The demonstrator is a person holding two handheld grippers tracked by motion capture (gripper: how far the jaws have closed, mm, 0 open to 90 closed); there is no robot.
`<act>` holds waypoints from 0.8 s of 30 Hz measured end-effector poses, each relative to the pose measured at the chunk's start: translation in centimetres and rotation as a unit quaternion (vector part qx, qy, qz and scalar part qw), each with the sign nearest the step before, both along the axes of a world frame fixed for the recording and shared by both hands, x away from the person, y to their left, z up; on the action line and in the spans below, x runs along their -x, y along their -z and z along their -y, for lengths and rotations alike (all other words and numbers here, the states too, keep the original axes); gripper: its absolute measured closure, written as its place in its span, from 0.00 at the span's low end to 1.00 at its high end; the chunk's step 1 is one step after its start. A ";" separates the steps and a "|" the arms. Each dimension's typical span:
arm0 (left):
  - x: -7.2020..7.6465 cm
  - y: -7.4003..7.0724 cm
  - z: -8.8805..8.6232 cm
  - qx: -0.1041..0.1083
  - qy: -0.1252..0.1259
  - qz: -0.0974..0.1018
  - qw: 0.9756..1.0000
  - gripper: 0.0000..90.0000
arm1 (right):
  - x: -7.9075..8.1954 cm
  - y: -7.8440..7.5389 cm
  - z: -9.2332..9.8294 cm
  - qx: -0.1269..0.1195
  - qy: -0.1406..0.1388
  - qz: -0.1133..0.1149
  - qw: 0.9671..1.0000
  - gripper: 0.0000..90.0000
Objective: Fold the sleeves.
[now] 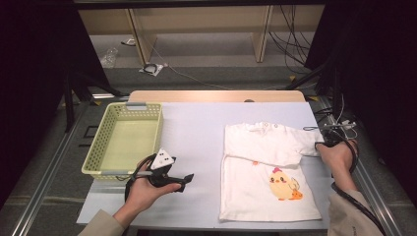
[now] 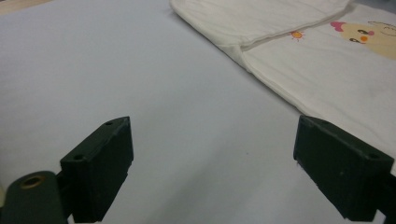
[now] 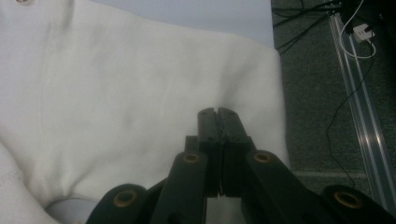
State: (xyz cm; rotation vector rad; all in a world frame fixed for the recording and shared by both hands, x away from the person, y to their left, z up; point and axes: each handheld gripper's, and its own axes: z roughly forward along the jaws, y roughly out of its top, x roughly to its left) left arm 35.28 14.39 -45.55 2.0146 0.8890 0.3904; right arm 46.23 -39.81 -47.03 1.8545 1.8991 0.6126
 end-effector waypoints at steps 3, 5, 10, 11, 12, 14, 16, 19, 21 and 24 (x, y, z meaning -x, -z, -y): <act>0.0 0.0 0.0 0.000 0.000 0.000 1.000 0.14 | 0.1 0.0 -0.1 -0.003 0.006 0.002 1.000 1.00; 0.0 -0.1 0.0 0.000 0.000 0.000 1.000 0.14 | 0.2 0.1 0.0 -0.009 0.010 0.009 1.000 1.00; 0.0 -0.1 0.0 0.003 -0.002 0.000 1.000 0.14 | 0.5 0.1 0.3 -0.025 0.019 0.014 0.999 1.00; 0.0 -0.1 0.0 0.004 -0.002 0.000 1.000 0.14 | 0.4 0.2 0.3 -0.023 0.018 0.021 0.999 1.00; 0.0 -0.1 0.0 0.004 -0.002 0.000 1.000 0.14 | 0.5 0.1 0.3 -0.020 0.017 0.023 0.999 1.00; 0.0 -0.2 -0.1 0.004 -0.002 0.001 1.000 0.14 | 0.5 -0.2 0.2 -0.021 0.020 0.030 0.999 1.00; 0.0 -0.2 -0.1 0.005 -0.003 0.001 1.000 0.14 | 0.6 -0.6 0.1 -0.020 0.019 0.037 0.999 1.00; 0.0 -0.1 0.0 0.004 -0.002 0.000 1.000 0.14 | 0.7 -1.3 0.0 -0.019 0.017 0.046 0.999 1.00; 0.0 -0.1 0.0 0.005 -0.002 0.000 1.000 0.14 | 0.8 -1.8 -0.2 -0.022 0.016 0.055 0.998 1.00; 0.0 -0.2 0.0 0.004 -0.001 0.000 1.000 0.15 | 0.8 -2.5 -0.6 -0.021 0.010 0.064 0.998 1.00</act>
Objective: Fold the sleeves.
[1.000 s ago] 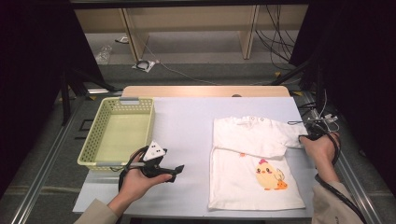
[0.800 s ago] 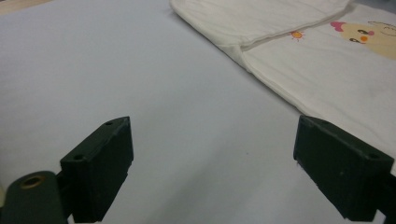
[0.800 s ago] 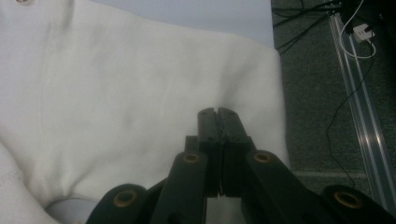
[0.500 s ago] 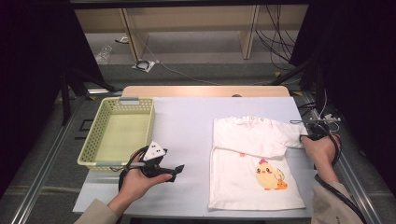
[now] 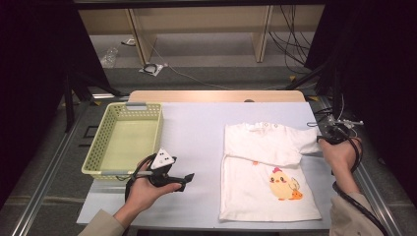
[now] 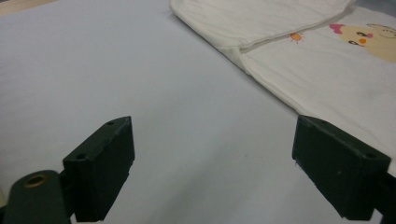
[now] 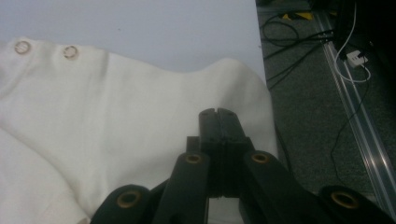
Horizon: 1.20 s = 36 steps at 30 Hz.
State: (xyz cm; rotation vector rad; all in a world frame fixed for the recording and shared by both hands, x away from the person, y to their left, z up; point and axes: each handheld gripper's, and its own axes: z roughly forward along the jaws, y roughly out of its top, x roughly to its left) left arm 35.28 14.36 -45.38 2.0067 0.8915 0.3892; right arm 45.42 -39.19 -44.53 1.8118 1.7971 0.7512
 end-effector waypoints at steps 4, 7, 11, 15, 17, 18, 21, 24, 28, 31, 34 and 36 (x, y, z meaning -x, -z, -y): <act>0.0 0.0 -0.1 0.000 -0.001 0.001 1.000 0.15 | -0.1 -0.9 -0.8 0.003 -0.010 0.013 1.000 1.00; 0.0 0.0 -0.1 0.001 -0.001 0.001 1.000 0.15 | -0.2 -1.5 -1.5 0.008 -0.019 0.024 0.999 1.00; 0.0 -0.1 -0.1 0.001 -0.001 0.001 1.000 0.15 | -0.3 -2.1 -2.5 0.015 -0.034 0.037 0.999 1.00; 0.0 -0.1 -0.1 0.002 -0.001 0.001 1.000 0.15 | -0.2 -2.7 -3.8 0.020 -0.049 0.049 0.997 1.00; 0.0 -0.1 -0.1 0.001 -0.001 0.000 1.000 0.15 | -0.2 -2.9 -4.5 0.026 -0.061 0.058 0.996 1.00; 0.0 -0.1 -0.1 0.001 -0.001 0.000 1.000 0.15 | -0.2 -3.1 -4.9 0.027 -0.067 0.060 0.996 1.00; 0.0 0.0 -0.1 0.001 0.000 0.001 1.000 0.15 | -0.3 -3.3 -6.2 0.035 -0.089 0.072 0.993 1.00; 0.0 0.0 -0.1 0.003 -0.001 0.001 1.000 0.15 | -0.3 -3.3 -7.8 0.042 -0.120 0.073 0.989 1.00; 0.0 -0.1 -0.1 0.004 -0.002 0.000 1.000 0.15 | -0.5 -2.3 -9.8 0.048 -0.155 0.069 0.984 1.00; 0.0 -0.1 -0.2 0.005 -0.002 0.001 1.000 0.15 | -0.8 -1.1 -10.8 0.051 -0.178 0.051 0.981 1.00; 0.0 -0.1 -0.3 0.003 -0.002 0.002 1.000 0.15 | -1.0 0.3 -11.4 0.056 -0.202 0.024 0.978 1.00; 0.0 -0.1 -0.3 0.005 -0.003 0.002 1.000 0.15 | -1.0 1.0 -11.4 0.053 -0.207 0.010 0.977 0.99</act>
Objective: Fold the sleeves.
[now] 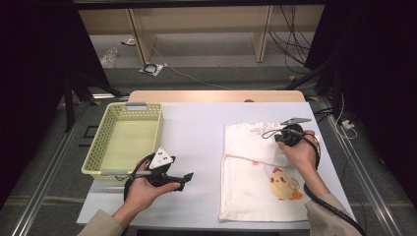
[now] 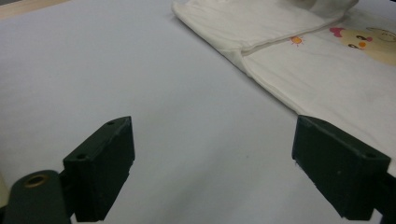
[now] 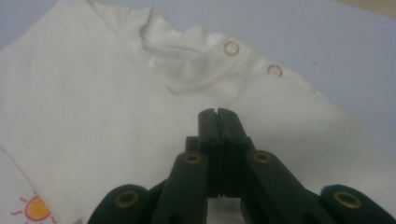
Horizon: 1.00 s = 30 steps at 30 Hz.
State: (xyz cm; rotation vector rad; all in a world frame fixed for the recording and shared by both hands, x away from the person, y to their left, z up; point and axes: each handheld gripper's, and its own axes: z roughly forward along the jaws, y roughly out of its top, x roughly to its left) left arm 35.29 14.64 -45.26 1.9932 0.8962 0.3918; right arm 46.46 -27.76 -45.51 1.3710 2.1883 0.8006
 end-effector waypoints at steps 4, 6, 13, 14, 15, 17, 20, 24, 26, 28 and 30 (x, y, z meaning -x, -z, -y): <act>0.0 0.0 0.0 0.000 0.000 0.000 1.000 0.15 | 0.1 -0.2 0.7 -0.025 0.009 0.001 1.000 0.88; 0.0 0.0 0.0 -0.002 0.001 0.000 1.000 0.15 | 0.2 -1.1 1.7 -0.042 0.024 0.016 0.999 0.83; 0.1 0.0 0.2 0.000 0.001 0.000 1.000 0.15 | 0.2 -2.6 7.8 -0.053 0.143 0.033 0.988 0.76; 0.1 0.0 0.1 -0.002 0.002 0.000 1.000 0.15 | 0.1 -2.3 8.7 -0.050 0.160 0.027 0.986 0.75; 0.0 0.0 0.1 -0.002 0.002 0.000 1.000 0.15 | 0.2 -1.9 9.5 -0.045 0.172 0.016 0.984 0.74; 0.0 0.0 0.1 -0.002 0.001 -0.001 1.000 0.15 | 0.1 -1.0 10.7 -0.041 0.187 0.001 0.981 0.72; 0.0 0.1 0.2 -0.004 0.002 -0.002 1.000 0.15 | 0.1 0.3 11.7 -0.041 0.204 -0.021 0.978 0.71; 0.0 0.1 0.2 -0.003 0.001 -0.002 1.000 0.15 | 0.0 1.3 12.1 -0.035 0.199 -0.032 0.979 0.71; 0.0 0.1 0.2 -0.001 0.000 -0.002 1.000 0.15 | 0.0 1.5 11.8 -0.034 0.200 -0.035 0.979 0.71; 0.0 0.1 0.1 -0.001 0.000 -0.002 1.000 0.15 | 0.0 1.7 11.7 -0.031 0.200 -0.039 0.978 0.73; 0.1 0.0 0.1 0.000 0.000 -0.002 1.000 0.15 | 0.0 1.8 11.7 -0.033 0.201 -0.037 0.978 0.75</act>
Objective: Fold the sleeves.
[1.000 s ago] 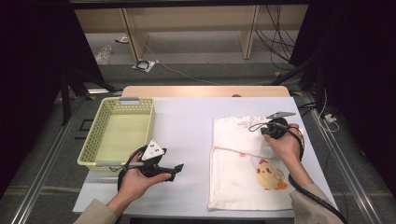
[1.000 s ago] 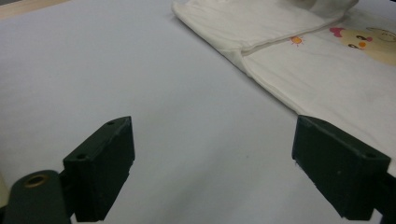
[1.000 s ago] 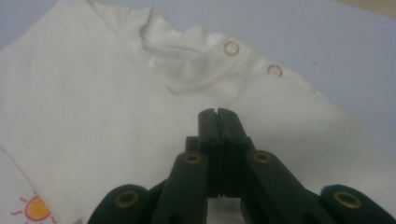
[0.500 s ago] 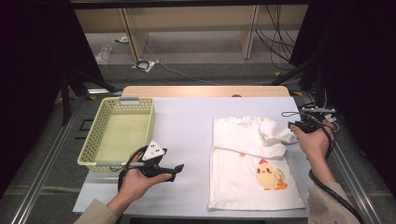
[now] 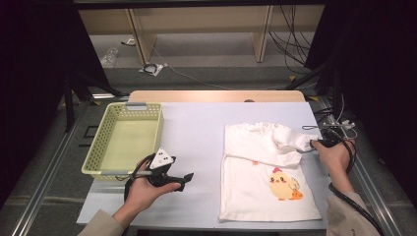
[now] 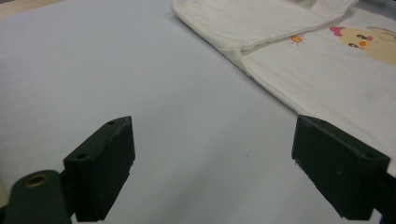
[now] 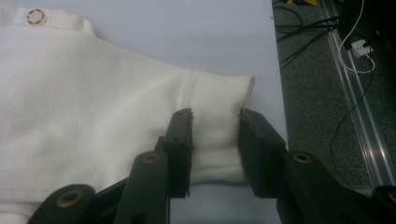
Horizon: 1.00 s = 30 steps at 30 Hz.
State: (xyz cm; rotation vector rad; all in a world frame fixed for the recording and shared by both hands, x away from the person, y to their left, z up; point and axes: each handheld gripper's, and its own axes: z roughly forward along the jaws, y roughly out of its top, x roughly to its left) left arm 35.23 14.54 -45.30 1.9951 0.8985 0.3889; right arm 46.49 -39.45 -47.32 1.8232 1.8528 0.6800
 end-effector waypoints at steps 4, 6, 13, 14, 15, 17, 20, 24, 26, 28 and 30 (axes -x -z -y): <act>0.0 0.0 0.0 -0.001 0.000 0.000 1.000 0.15 | 0.1 0.1 -0.2 -0.005 -0.005 0.001 1.000 0.86; 0.0 0.1 0.0 -0.002 0.001 0.000 1.000 0.15 | 0.1 0.1 -0.2 -0.001 -0.011 0.001 1.000 0.91; 0.0 0.0 0.0 0.000 0.000 0.000 1.000 0.15 | 0.0 0.1 -0.6 0.010 -0.019 0.002 1.000 0.98; 0.0 0.0 0.0 0.000 0.000 0.000 1.000 0.15 | 0.1 0.1 -0.6 0.013 -0.019 0.002 1.000 0.98; 0.0 0.0 0.0 0.000 0.000 0.000 1.000 0.15 | 0.1 0.0 -0.7 0.017 -0.021 0.005 1.000 0.98; -0.1 0.0 0.0 0.000 0.000 0.001 1.000 0.15 | 0.2 -0.1 -0.9 0.018 -0.018 0.016 1.000 0.98; -0.1 0.1 0.0 0.000 -0.001 -0.001 1.000 0.15 | 0.5 -0.5 -1.1 0.025 -0.025 0.034 0.999 0.98; 0.0 0.0 0.1 0.000 0.001 0.000 1.000 0.15 | 0.9 -1.5 -1.6 0.036 -0.038 0.056 0.997 0.98; 0.0 0.0 0.1 0.000 0.000 0.001 1.000 0.15 | 1.1 -2.0 -1.9 0.038 -0.045 0.068 0.996 0.98; 0.0 0.0 0.1 0.001 0.000 0.000 1.000 0.15 | 1.3 -2.6 -2.4 0.040 -0.052 0.081 0.995 0.98; 0.0 0.0 0.1 0.000 0.000 0.000 1.000 0.15 | 1.6 -3.2 -3.0 0.045 -0.063 0.096 0.992 0.98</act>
